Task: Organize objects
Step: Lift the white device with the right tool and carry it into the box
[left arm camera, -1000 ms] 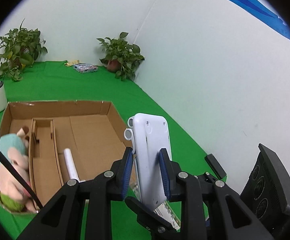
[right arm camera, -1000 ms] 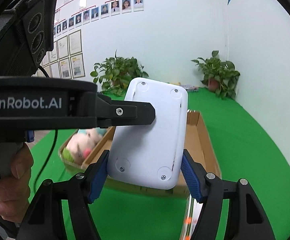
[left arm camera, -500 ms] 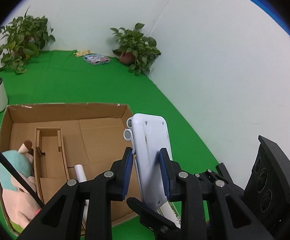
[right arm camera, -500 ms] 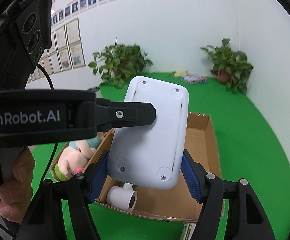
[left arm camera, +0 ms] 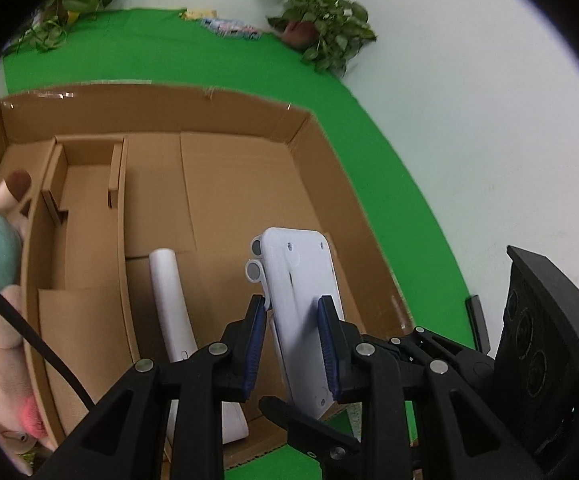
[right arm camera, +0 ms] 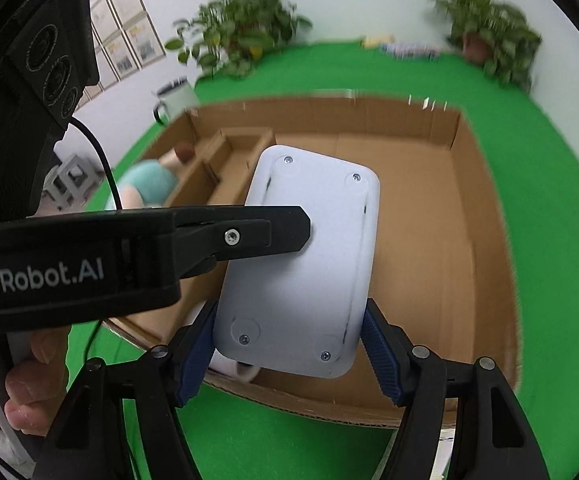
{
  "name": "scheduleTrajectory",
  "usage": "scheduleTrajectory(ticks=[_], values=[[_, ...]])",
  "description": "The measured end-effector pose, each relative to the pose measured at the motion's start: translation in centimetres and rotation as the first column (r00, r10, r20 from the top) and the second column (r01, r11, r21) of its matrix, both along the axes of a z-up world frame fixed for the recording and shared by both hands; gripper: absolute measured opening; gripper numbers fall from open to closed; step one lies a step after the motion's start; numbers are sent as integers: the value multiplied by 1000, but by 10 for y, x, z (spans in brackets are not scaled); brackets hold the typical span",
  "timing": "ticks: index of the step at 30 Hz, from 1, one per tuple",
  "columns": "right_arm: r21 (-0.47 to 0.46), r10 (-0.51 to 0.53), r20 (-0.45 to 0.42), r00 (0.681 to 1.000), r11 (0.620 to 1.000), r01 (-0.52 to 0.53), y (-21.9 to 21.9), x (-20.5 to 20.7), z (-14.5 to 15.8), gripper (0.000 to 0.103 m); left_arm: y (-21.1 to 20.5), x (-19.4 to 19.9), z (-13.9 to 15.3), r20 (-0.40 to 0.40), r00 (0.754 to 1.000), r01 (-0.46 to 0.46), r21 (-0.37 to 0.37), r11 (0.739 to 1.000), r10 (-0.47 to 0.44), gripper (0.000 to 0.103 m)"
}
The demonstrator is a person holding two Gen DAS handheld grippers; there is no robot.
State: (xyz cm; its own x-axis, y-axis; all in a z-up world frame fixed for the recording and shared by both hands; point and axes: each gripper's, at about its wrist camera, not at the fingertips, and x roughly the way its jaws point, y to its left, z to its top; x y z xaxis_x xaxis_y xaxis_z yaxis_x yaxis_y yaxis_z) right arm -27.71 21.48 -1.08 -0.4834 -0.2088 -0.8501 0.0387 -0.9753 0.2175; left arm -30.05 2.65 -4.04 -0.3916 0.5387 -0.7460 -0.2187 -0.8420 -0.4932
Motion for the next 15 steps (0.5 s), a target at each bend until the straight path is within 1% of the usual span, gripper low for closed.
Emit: scheduleTrajectory(ticks=[1,4,10,13,15], values=[[-11,2,16,1000,1000,-1,5,-1,-12,66,1,-2,-5,12,1000,1,-4,1000,-1,25],[-36,4,66,998,999,-2,12,4,-31,66,4,-4,-21,54,999,2,-5,1000,-2,25],[-77,13,155,988,997,-1,23,5,-57,66,13,-6,-41,111,994,12,-34,999,-8,25],[-112,27,207,978,994,-4,25,0,-68,66,13,-8,-51,157,988,1,-49,999,6,25],[-115,32,220,975,993,-7,24,-1,-73,66,12,-8,-56,175,984,-8,-55,998,17,25]])
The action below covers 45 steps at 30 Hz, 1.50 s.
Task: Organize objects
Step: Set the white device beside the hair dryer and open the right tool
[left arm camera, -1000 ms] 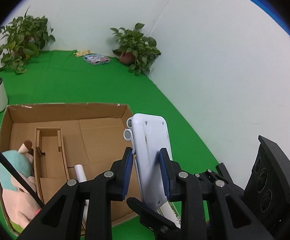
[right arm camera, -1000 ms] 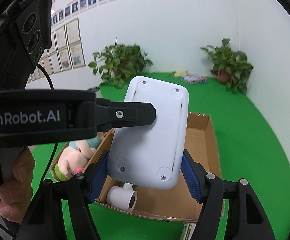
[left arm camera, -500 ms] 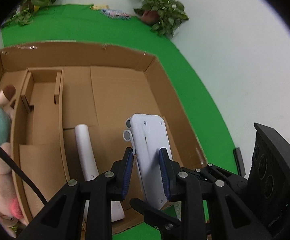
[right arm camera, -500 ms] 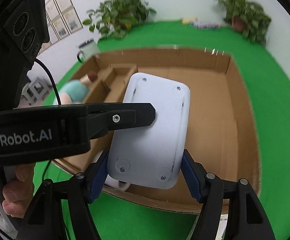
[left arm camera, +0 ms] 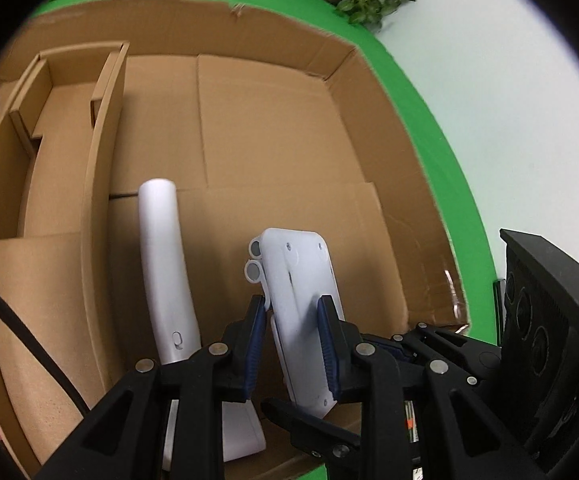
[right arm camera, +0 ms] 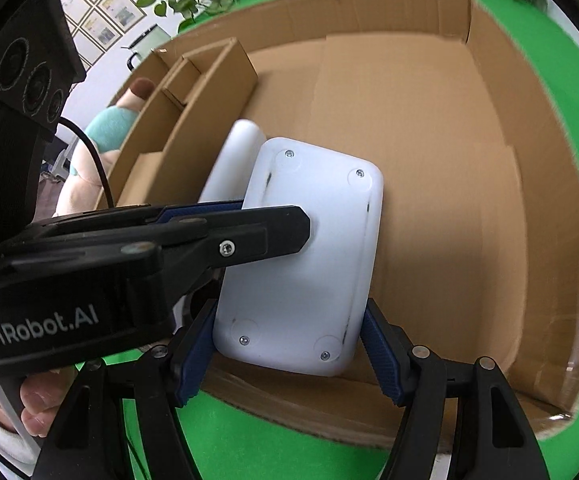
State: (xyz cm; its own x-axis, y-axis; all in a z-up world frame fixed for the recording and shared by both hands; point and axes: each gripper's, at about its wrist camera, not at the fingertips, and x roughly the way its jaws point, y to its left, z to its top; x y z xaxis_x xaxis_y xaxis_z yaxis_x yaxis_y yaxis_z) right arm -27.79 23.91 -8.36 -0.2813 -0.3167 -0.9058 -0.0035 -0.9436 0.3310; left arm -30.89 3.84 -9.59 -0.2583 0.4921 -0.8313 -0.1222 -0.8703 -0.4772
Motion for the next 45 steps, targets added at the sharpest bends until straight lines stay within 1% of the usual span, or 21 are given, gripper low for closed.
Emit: scheduleTrajectory(ticks=[3,5,7,9,10,12,16,17,18,21,23,25,29,30,32,33,34,36,40,42,45], values=[[2,12,22,1000,1000,-12,-2,-3,-6,67,-1,0,-4,23,1000,-10,-34,999,11,27],[0,25,39,999,1000,-25,-3,-5,-7,69,0,1,-2,18,1000,-12,-52,999,13,26],[-16,32,48,998,999,-31,-2,-5,-7,70,-1,6,4,-4,1000,-27,-73,997,26,26],[-45,35,43,998,998,-33,2,-5,-4,71,-5,13,14,-35,999,-32,-52,998,30,26],[-60,34,35,999,998,-31,4,-4,-1,74,-8,17,21,-54,998,-33,-46,998,31,26],[-79,20,30,999,997,-18,9,-2,5,76,-12,24,33,-92,995,-38,-57,998,32,26],[-28,-1,-2,1000,1000,1,15,-2,17,76,-25,46,54,-160,986,-50,-62,997,40,26],[-21,-11,-6,1000,1000,11,17,-3,17,76,-25,43,58,-173,984,-57,-70,996,44,26],[-21,-24,-7,1000,999,24,20,-5,16,75,-28,50,61,-191,981,-63,-87,994,45,26],[-30,-45,-8,999,999,45,24,-9,6,62,-31,59,63,-215,975,-74,-124,989,46,26],[-21,-46,-16,999,999,46,20,-12,-4,55,-36,66,62,-224,973,-82,-130,988,51,26],[-51,-41,-32,999,998,40,16,-14,-8,51,-42,72,61,-235,970,-96,-128,987,63,26],[10,-25,-79,997,1000,26,8,-9,-1,49,-45,76,57,-257,963,-123,-133,984,85,26],[30,-34,-112,993,999,38,8,-5,5,50,-47,77,58,-265,960,-131,-138,982,91,27],[60,-49,-188,981,996,61,11,5,21,53,-51,80,55,-272,956,-152,-146,977,108,27],[84,-59,-249,967,993,82,13,15,34,67,-54,82,53,-270,956,-161,-148,976,117,27],[96,-64,-288,955,991,96,12,22,41,86,-56,84,51,-263,957,-167,-148,975,124,27],[117,-64,-388,920,986,117,13,45,60,99,-58,86,43,-235,962,-176,-149,973,138,27],[134,-71,-460,885,980,148,16,86,78,101,-56,88,24,-163,973,-184,-100,978,166,27],[133,-83,-470,879,978,163,19,104,80,101,-54,89,24,-170,964,-221,-95,971,203,27],[137,-75,-481,873,978,159,18,122,81,101,-56,86,23,-126,958,-267,-55,962,258,27]])
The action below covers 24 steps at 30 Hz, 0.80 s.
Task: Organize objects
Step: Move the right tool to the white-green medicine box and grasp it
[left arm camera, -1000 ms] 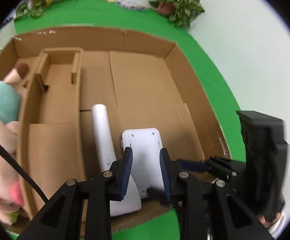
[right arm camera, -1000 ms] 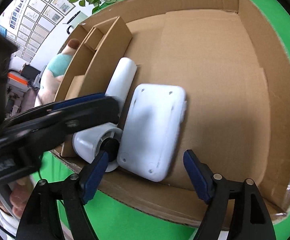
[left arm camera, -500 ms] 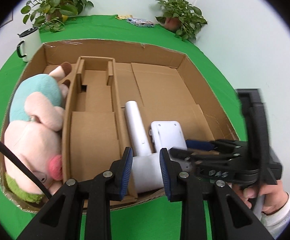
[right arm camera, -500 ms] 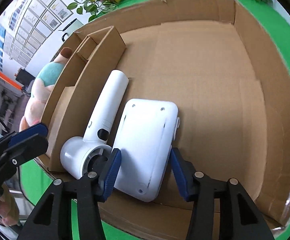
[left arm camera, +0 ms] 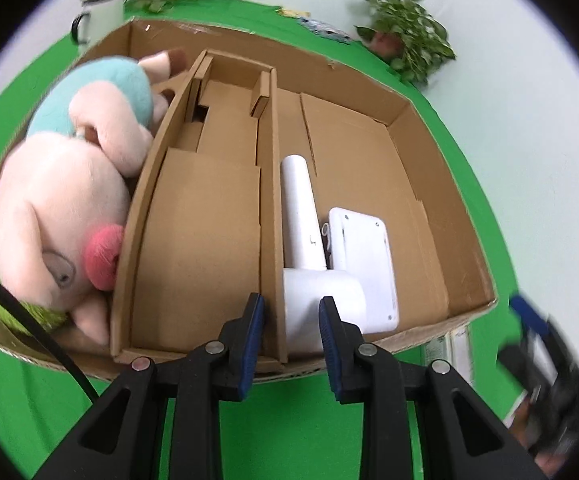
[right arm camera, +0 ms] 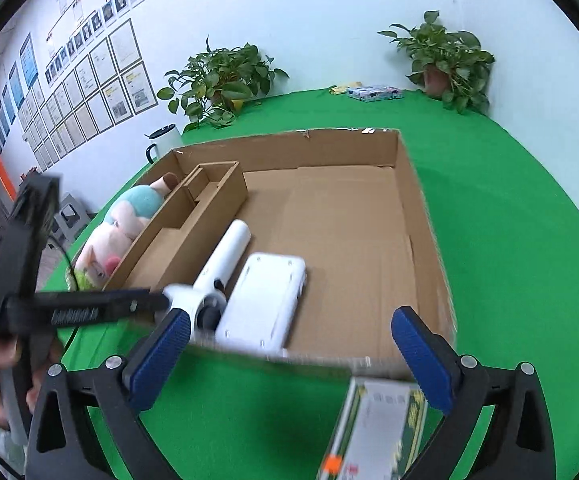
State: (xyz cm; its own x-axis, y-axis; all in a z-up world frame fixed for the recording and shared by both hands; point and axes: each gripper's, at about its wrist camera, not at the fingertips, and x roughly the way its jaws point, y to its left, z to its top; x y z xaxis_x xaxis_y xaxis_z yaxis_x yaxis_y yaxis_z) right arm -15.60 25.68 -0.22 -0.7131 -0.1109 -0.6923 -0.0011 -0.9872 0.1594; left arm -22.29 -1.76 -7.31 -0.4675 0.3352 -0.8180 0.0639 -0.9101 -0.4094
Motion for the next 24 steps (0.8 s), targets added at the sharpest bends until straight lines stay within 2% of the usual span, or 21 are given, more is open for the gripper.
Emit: scheduleTrajectory(ticks=[6,12,14,17,20,22,24], values=[[116,-12,-52,999,993,18,-14,36,6,102,1,-1,-2,25,999,-47,28,999,46,27],[163,-41,-86,995,985,55,-21,57,12,102,-1,3,1,36,996,-78,59,995,76,27],[173,-60,-73,996,982,71,-19,63,8,102,3,7,8,8,997,-71,30,997,71,27],[166,-109,-14,994,980,110,-9,73,-8,102,10,26,27,-89,995,-47,-73,996,41,30],[172,-153,73,986,975,138,3,95,-33,102,11,50,42,-174,985,-48,-165,985,19,39],[178,-169,115,979,973,147,7,106,-47,102,9,64,48,-215,977,-51,-203,978,6,45],[165,-178,161,971,975,152,10,113,-62,102,6,80,52,-247,969,-67,-230,971,8,55]])
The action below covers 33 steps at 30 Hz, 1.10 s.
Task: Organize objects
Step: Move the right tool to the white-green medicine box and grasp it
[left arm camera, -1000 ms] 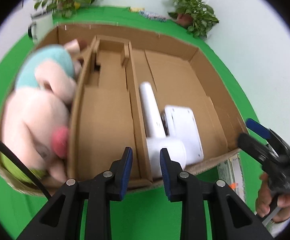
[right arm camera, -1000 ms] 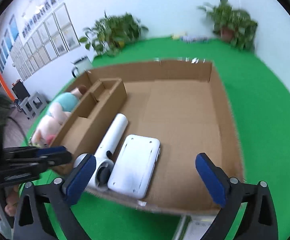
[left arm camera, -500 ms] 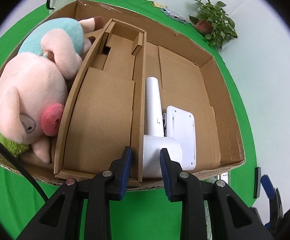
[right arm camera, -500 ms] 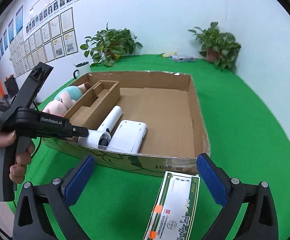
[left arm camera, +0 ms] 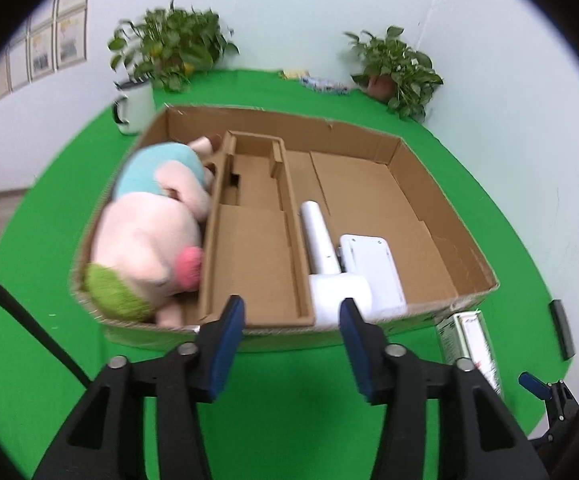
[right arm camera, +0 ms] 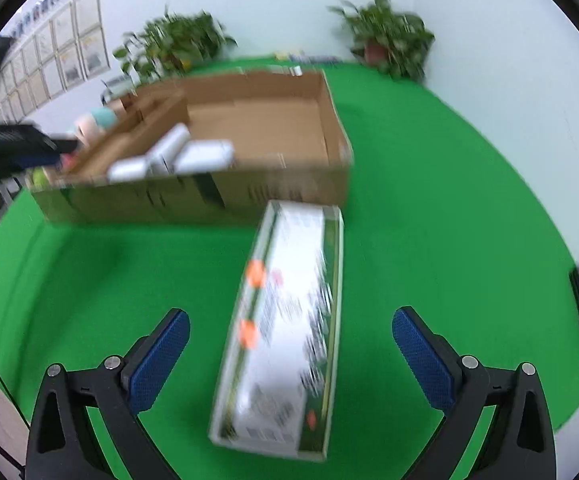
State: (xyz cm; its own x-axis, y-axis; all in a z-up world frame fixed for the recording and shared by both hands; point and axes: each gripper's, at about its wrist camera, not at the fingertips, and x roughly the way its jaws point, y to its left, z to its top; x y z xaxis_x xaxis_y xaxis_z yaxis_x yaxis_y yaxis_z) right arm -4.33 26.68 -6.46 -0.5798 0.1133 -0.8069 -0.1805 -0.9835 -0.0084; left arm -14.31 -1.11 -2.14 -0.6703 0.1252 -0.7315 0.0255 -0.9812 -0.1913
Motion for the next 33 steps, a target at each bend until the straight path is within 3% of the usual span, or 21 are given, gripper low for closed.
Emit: scheduleTrajectory(ticks=[3,5,7,8,11,12,13,14,18,24,33], values=[[-33,-20,58,998,999,21,3,4,-22,99,-1,19,-2,-26,1000,15,-31,999,-15,57],[-49,-14,80,997,999,18,1,5,-32,88,0,27,-5,-31,999,32,-47,998,-34,57],[-22,-2,106,994,1000,4,-5,6,-38,61,0,36,-9,-27,998,53,-32,998,-53,57],[-32,24,94,995,999,-21,-12,9,-36,60,-1,39,-11,-25,998,62,-19,998,-62,57],[-147,164,52,985,977,-155,-38,18,-27,62,-2,50,-16,-10,995,102,52,993,-102,57],[-154,210,23,977,967,-204,-49,23,-22,70,-1,54,-20,-3,992,124,78,989,-124,57],[-145,238,-7,971,961,-236,-58,28,-17,92,2,55,-22,3,990,138,95,986,-139,57],[-132,256,-51,965,956,-261,-66,35,-11,103,4,57,-27,13,987,157,121,980,-159,57],[-135,292,-70,954,945,-299,-75,39,-9,102,17,52,-51,82,969,205,264,943,-234,57],[-75,342,-50,938,936,-345,-78,47,-14,102,42,37,-88,169,947,190,394,899,-274,57],[-86,343,-30,939,935,-345,-97,28,-26,93,54,39,-103,183,944,168,453,876,-276,57]])
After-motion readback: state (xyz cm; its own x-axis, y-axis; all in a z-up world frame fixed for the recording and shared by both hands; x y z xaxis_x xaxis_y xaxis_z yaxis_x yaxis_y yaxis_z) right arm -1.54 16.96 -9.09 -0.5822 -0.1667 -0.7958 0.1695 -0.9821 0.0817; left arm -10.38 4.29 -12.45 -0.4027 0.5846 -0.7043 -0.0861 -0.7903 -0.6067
